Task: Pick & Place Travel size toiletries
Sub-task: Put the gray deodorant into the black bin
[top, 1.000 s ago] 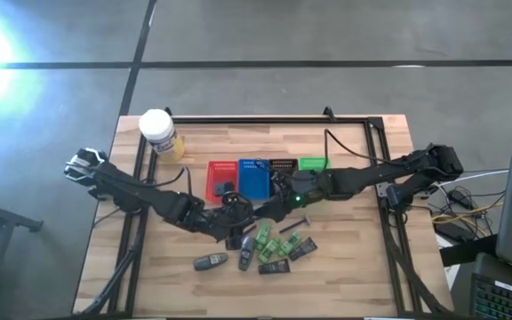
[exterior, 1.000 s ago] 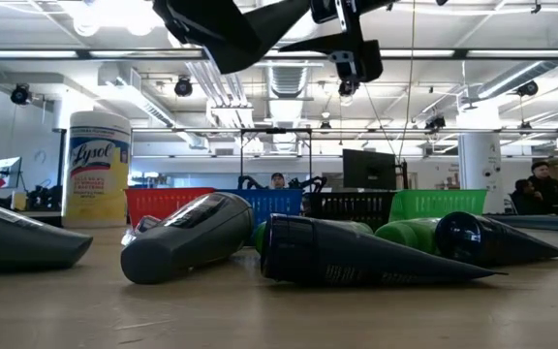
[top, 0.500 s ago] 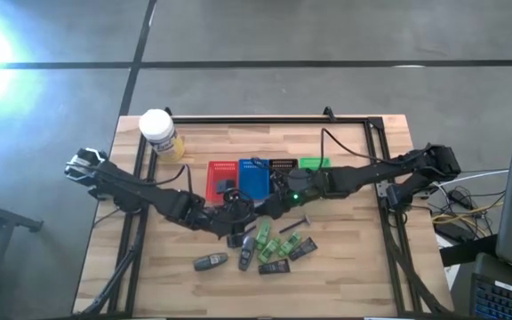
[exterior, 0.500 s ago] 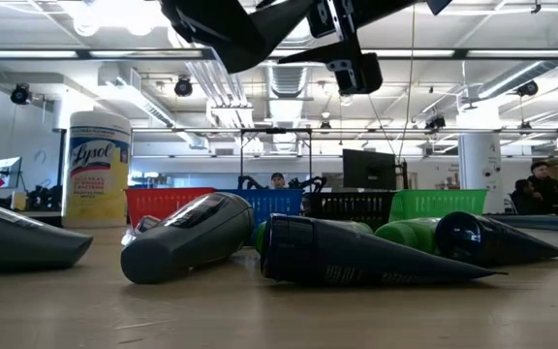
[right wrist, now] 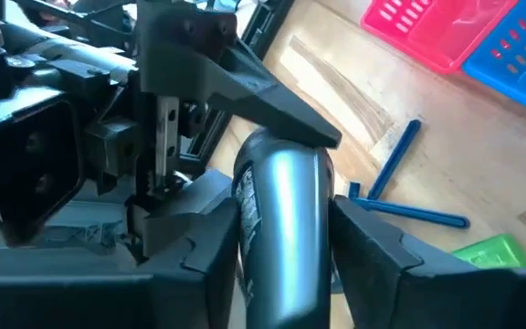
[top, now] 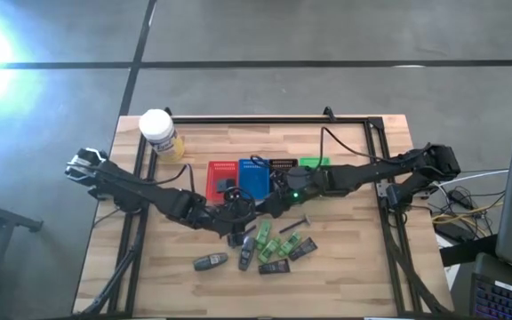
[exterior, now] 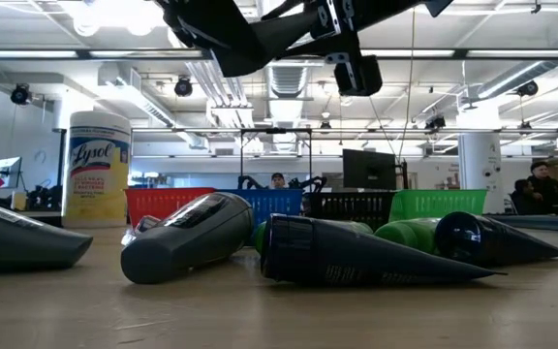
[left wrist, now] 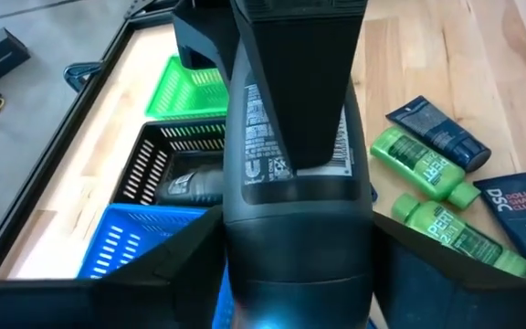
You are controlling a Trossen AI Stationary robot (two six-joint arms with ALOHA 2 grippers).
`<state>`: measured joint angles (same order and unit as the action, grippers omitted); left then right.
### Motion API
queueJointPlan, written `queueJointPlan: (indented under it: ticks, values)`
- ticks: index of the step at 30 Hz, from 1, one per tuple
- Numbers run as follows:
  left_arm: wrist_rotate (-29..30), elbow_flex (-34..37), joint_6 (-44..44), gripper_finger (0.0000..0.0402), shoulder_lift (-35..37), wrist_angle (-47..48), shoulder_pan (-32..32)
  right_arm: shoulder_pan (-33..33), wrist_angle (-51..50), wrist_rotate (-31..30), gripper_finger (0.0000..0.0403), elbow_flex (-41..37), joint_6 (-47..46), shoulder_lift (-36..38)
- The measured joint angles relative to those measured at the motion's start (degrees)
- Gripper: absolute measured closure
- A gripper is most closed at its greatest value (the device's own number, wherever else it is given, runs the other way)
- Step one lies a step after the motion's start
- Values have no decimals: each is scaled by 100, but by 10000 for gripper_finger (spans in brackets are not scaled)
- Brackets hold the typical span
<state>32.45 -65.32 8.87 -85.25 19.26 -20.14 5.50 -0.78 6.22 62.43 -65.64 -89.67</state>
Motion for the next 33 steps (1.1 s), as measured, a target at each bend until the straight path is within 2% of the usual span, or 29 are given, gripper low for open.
queueJointPlan:
  ticks: [8, 11, 14, 16, 18, 20, 24, 28, 33]
  values:
    - [221, -2, 354, 84, 7, 580, 0, -53, -803, -224, 264, -24, 275, 19]
    - [212, -2, 833, 68, 15, 1197, -49, -61, -1298, -718, 266, -24, 382, 79]
    - [107, -2, 1514, 64, 81, 2004, -175, -66, -1951, -1560, 267, -24, 437, 178]
    - [-160, -2, 2110, 65, 127, 2575, -242, -66, -2530, -2318, 265, -24, 394, 235]
    - [-760, 3, 2634, 70, 173, 3030, -271, -84, -3092, -2965, 262, -24, 254, 247]
    - [-1305, 79, 2935, 77, 221, 3142, -271, -144, -3407, -3360, 261, -31, 192, 222]
    - [-2193, 306, 3042, 90, 238, 3051, -278, -457, -3276, -3477, 261, -42, 472, -76]
    - [-2833, 444, 2934, 92, 238, 3026, -337, -838, -3208, -3491, 257, -22, 694, -565]
    - [-3179, 470, 2541, 90, 258, 3029, -441, -958, -3206, -3490, 223, -11, 793, -871]
